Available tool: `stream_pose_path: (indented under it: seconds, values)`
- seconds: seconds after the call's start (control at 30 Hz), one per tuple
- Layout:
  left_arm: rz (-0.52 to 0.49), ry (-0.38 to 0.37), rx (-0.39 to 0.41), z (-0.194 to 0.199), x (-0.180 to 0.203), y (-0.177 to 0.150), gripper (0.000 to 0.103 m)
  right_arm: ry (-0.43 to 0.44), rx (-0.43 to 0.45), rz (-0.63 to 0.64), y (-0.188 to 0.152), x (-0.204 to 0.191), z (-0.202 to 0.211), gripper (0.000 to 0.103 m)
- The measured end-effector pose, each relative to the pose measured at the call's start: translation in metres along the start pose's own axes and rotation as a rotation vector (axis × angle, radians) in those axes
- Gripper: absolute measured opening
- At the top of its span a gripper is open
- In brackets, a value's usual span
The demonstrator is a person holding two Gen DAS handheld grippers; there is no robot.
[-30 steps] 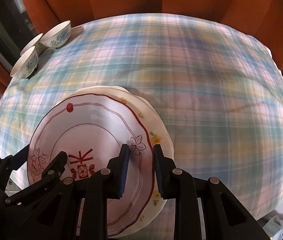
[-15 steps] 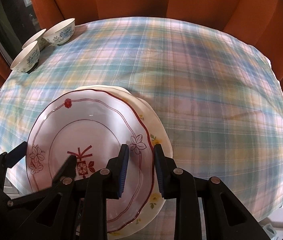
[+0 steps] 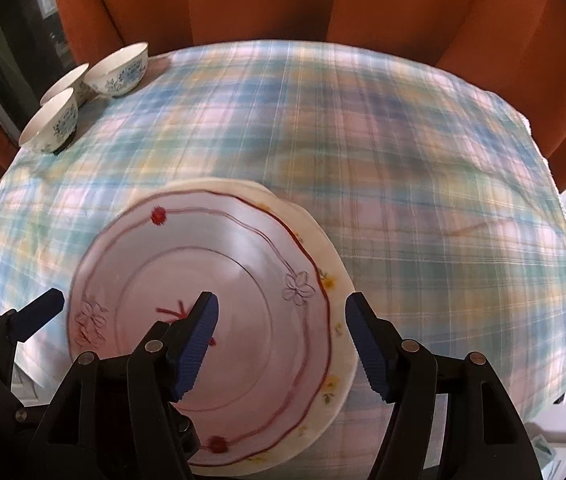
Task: Organize plates and bowls
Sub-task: 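Lower the red-flowered plate onto the stack and open both grippers, then move both grippers toward a white blue-patterned bowl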
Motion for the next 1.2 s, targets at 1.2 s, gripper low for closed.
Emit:
stream_pose_path:
  seconds: [1.2]
  values:
    - [-0.04,-0.071,0.049,-0.008,-0.255,0.113,0.082,-0.047,0.057,-0.062,0.119,-0.255,-0.01,0.081]
Point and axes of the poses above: each gripper's, at about its wrist camera, not at the fingertips, and z roughly against the way its jaws point, x to its right, y to its top, the point moved 6 cm from there along -z, roughly the way its jaws point, and after that the axes turned 11 degrees about z, right-handed, at the moved point
